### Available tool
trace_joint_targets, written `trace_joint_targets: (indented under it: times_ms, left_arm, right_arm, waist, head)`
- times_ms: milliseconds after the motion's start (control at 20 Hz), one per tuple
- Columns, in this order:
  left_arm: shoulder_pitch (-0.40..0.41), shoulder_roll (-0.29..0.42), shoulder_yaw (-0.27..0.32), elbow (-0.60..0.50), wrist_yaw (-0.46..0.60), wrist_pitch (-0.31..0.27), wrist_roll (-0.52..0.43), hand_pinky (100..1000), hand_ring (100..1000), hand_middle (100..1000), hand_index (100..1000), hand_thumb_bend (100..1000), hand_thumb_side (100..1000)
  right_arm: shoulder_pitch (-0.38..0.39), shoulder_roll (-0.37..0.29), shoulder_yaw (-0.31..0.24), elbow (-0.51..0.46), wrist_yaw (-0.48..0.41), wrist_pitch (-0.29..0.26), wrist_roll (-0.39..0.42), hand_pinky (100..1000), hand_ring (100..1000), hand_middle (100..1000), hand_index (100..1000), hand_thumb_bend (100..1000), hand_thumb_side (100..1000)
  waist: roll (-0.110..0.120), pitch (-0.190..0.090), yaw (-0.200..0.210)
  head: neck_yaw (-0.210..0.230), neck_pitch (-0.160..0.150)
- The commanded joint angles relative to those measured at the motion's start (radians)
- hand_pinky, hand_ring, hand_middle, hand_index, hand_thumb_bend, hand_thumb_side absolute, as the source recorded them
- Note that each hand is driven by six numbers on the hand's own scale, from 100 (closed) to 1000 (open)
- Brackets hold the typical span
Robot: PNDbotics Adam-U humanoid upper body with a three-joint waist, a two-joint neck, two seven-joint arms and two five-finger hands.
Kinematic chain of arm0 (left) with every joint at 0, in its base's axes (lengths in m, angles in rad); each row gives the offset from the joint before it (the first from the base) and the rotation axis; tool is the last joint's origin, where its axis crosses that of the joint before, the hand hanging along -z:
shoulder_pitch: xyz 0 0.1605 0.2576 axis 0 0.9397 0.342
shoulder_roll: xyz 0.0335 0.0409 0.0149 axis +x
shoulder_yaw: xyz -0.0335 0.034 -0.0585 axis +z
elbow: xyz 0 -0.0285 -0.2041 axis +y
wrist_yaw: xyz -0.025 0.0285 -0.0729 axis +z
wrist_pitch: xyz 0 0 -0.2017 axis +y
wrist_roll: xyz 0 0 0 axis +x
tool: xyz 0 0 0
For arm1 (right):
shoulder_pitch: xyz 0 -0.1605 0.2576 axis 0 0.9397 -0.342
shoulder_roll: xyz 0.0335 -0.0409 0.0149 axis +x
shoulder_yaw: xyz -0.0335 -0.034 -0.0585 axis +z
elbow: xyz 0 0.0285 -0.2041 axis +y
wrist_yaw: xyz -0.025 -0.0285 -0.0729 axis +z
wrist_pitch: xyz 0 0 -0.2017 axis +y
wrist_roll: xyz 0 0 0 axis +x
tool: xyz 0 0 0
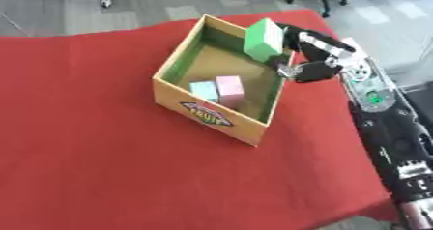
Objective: Pick up the objects with one hand, pass them to the other hand, and then place them into the box on the other side of the table.
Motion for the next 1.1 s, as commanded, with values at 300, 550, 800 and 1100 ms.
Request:
trace_joint_targets:
  times_ms: [300, 550, 800, 1100]
  left_arm:
    - [-0.002, 0.01, 0.006, -0.008, 0.001, 0.004, -0.002, 693, 674, 640, 774, 782, 355]
    - [-0.001, 0.009, 0.006, -0.008, 0.001, 0.004, -0.002, 693, 674, 640, 774, 781, 356]
    - [0.008, 0.011, 0.016, -0.011, 0.0, 0.012, 0.009, 689, 670, 636, 770, 753, 370]
    - [0.04, 0.075, 0.077, -0.09, 0.063, 0.036, 0.08, 721, 730, 696, 798, 583, 461]
  right_arm:
    - [-0.003, -0.031, -0.013, -0.012, 0.034, -0.062, 0.044, 998, 1000, 920, 1000, 100, 198]
    - [0.0, -0.03, -0.012, -0.014, 0.039, -0.069, 0.046, 999, 1000, 922, 1000, 100, 198]
    - [0.006, -0.019, -0.051, -0.039, 0.007, -0.037, 0.006, 921, 1000, 857, 1000, 100, 402]
    - [0.014, -0.046, -0.182, -0.174, -0.079, -0.072, -0.082, 875, 1000, 843, 973, 100, 470]
  waist:
    - [-0.005, -0.019, 0.002]
    - [-0.006, -0.02, 0.001]
    - [-0.006, -0.026, -0.002]
    - [-0.007, -0.086, -0.019]
  head:
    - [-0.001, 0.003]
    - [-0.001, 0.005]
    - [0.004, 0.0]
    - [0.018, -0.003]
